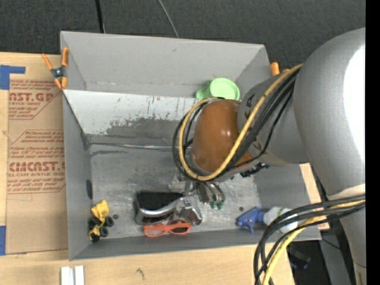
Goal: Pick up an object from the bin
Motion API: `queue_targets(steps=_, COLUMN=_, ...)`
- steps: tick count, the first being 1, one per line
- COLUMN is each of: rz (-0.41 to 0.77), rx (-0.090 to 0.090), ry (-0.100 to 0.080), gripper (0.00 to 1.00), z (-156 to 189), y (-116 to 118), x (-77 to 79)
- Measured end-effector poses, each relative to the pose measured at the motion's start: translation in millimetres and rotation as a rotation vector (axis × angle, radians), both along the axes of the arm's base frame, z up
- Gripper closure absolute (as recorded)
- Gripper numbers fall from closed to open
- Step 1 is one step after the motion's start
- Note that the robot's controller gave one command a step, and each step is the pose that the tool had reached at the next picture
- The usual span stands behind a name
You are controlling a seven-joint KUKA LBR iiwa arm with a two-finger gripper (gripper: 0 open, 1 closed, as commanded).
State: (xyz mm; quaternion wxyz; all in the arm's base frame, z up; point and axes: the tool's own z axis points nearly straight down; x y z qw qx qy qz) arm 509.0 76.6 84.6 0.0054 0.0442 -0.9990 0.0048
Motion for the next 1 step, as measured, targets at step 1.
queue_targets(steps=1, rz=-0.007, rx=0.01, ry=-0.01, gripper=1.0, z=142.6, y=16.9, x=-5.6)
